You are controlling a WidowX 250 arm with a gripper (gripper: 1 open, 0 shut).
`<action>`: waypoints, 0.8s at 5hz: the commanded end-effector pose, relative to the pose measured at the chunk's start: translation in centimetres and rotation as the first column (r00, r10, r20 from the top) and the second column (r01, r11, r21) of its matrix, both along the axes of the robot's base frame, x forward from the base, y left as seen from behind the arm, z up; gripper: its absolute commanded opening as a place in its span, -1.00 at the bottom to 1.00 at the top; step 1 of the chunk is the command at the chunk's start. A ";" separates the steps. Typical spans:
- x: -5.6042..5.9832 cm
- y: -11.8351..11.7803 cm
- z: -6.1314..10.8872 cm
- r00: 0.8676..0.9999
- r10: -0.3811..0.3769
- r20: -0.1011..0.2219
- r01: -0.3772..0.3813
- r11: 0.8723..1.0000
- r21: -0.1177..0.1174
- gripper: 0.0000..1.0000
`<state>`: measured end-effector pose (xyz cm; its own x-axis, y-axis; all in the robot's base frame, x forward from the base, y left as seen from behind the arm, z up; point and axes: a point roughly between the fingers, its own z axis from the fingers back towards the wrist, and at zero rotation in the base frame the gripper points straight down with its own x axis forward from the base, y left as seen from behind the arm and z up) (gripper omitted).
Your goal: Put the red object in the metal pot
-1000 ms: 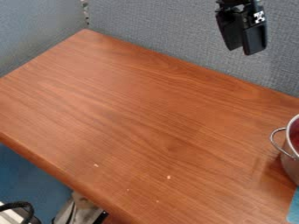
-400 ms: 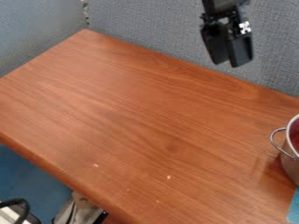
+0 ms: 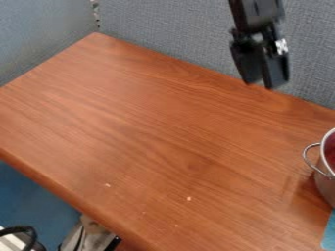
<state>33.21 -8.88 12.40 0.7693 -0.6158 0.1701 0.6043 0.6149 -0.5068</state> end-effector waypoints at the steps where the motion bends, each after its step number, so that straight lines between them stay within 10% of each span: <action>1: -0.7 -0.6 0.7 0.999 0.027 0.037 -0.027 1.000 0.004 1.00; 4: -2.5 0.2 0.9 0.995 0.099 0.029 -0.100 0.995 0.025 1.00</action>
